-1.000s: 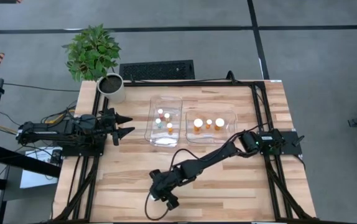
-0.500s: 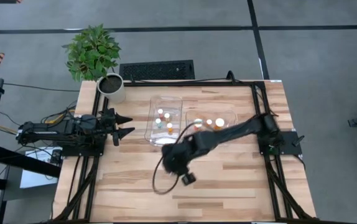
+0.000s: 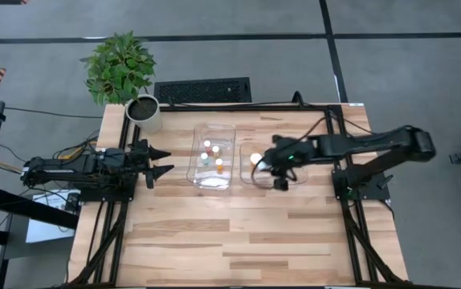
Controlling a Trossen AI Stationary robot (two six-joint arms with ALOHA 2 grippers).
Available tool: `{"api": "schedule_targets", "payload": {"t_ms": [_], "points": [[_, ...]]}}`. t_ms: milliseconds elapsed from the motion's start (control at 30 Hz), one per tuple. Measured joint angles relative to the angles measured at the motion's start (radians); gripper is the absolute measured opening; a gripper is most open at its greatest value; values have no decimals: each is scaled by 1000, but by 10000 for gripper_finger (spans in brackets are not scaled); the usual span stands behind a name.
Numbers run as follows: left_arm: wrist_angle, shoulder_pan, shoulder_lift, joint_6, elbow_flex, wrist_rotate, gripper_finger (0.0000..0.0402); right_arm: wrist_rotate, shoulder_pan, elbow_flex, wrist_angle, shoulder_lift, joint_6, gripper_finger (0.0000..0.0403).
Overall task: Pick and place medicine bottles into bin by pill shape (circle, oval)
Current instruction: Put the blue pill bottle into the right transparent bin
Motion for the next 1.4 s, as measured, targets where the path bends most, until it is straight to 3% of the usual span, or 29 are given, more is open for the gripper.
{"api": "schedule_targets", "payload": {"t_ms": [233,467,1033,1400], "points": [[0,0,0,0,0,-15,270,20,-142,-297,259,-176,30,132],[-1,0,0,0,0,-33,270,-28,-188,-455,491,-133,64,132],[-9,0,0,0,0,-44,270,-114,-187,-524,801,167,129,132],[-8,0,0,0,0,-48,270,-121,-187,-533,753,112,140,132]]}}
